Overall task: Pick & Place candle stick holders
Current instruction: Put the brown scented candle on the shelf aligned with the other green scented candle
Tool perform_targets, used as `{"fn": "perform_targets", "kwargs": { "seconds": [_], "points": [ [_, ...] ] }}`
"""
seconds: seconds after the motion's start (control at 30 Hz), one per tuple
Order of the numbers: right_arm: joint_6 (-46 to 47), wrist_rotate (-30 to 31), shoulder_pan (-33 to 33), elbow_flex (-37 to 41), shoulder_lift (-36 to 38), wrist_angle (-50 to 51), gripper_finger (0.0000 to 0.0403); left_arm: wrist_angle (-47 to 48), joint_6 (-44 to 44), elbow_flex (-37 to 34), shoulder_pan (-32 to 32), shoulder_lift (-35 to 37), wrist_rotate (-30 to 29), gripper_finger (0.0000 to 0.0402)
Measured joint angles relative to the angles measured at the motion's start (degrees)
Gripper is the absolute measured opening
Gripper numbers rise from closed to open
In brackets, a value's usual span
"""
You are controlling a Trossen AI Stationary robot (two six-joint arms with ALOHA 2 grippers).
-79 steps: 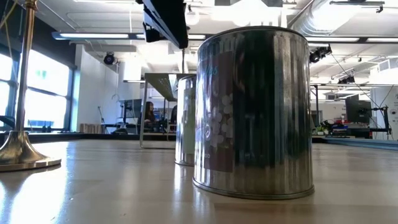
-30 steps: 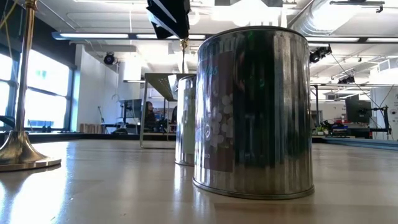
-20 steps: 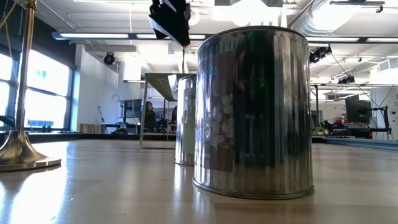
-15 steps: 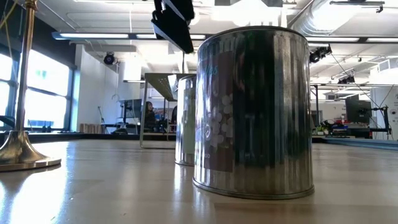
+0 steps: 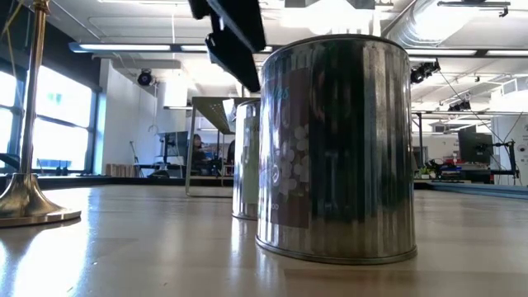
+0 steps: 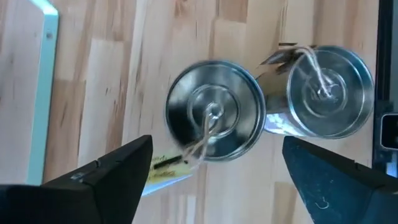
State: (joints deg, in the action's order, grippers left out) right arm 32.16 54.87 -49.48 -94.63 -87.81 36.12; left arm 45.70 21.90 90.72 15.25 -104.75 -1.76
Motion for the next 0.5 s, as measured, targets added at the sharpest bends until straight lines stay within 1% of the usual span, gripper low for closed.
{"fn": "perform_targets", "kwargs": {
  "seconds": [0.07,0.17,0.23,0.37,0.5],
  "points": [
    [0.0,0.0,0.0,0.0,0.0,0.0,0.0307,-2.0,1.8,0.2,-0.7,-0.7,0.4,0.0358],
    [0.6,0.1,0.1,0.0,0.0,0.0,0.0307,-1.5,5.4,0.0,-2.0,-1.1,1.7,0.0359],
    [0.7,0.0,0.1,0.0,0.0,0.0,0.0307,-3.0,6.4,0.2,-3.2,-1.7,4.0,0.0359],
    [1.5,0.0,0.3,0.0,0.0,-0.1,0.0307,-2.3,9.3,0.1,-5.1,-2.4,8.2,0.0359],
    [2.5,-0.2,0.4,0.0,0.0,-0.2,0.0307,-1.9,10.3,0.1,-5.6,-2.7,8.9,0.0359]
  ]
}}
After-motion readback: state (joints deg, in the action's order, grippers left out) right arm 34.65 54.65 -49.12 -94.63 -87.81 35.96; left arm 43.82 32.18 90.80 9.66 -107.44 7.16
